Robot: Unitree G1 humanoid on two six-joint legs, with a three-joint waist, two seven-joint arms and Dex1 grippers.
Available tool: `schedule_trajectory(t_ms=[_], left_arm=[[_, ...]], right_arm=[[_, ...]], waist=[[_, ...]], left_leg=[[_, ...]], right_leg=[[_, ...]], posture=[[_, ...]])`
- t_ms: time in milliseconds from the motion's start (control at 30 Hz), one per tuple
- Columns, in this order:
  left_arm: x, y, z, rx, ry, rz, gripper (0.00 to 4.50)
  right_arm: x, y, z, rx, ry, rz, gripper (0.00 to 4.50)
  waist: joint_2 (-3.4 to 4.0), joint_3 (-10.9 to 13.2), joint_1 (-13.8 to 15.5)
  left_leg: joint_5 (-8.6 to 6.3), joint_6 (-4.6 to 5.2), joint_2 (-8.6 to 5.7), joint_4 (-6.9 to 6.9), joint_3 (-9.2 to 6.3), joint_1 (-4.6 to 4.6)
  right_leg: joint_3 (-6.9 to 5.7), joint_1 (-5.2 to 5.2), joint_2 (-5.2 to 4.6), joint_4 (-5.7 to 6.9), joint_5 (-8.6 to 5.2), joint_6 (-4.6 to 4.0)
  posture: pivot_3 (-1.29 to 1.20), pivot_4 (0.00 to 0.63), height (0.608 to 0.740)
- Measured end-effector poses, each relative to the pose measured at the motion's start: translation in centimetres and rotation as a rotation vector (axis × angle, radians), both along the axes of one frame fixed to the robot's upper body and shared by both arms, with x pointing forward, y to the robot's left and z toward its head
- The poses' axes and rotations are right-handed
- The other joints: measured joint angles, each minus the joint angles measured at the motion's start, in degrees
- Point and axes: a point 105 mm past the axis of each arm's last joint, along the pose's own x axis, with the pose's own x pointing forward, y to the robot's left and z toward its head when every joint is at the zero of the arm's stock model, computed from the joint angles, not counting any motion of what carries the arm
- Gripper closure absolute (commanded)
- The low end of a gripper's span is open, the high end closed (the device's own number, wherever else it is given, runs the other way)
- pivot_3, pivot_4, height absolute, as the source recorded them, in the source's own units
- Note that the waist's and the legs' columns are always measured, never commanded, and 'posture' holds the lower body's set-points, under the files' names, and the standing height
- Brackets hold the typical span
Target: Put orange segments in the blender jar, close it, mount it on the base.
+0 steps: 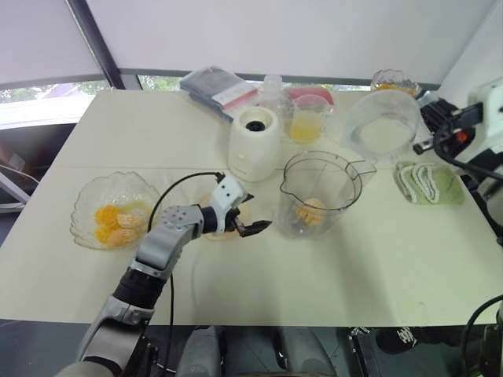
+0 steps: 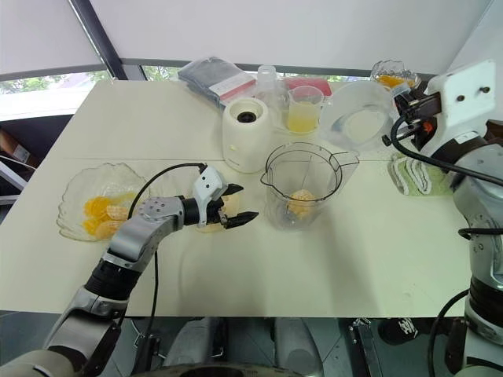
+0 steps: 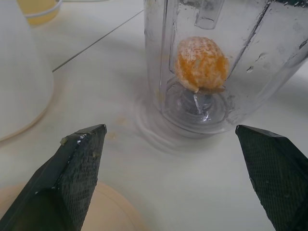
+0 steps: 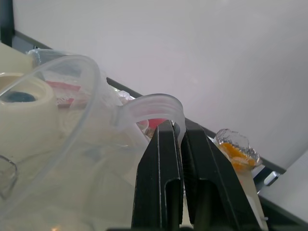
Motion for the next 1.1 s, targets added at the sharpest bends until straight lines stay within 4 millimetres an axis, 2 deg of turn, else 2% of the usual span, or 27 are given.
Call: schedule_trajectory(t_ms=[567,1100], left_arm=[[0.0,0.3,-0.4,0.017,-0.010,0.008,0.00],[0.0,0.4,-0.4,0.019,-0.013,0.007,0.00]], right_arm=[[-0.7,0.8,-0.6,-0.229,-0.043,0.024,4.48],[-0.6,1.1,-0.8,-0.246,-0.038,0.036,4.48]], waist=[[-0.01,0.0,0.0],[-0.01,0.0,0.0]], left_leg=[[0.00,0.00,-0.05,0.03,0.01,0.03],[0.00,0.00,-0.07,0.03,0.01,0.02]], right_leg=[[0.00,0.02,0.01,0.02,0.00,0.00],[0.00,0.02,0.01,0.02,0.00,0.00]], posture=[[0.00,0.150,0.740],[0.00,0.150,0.740]])
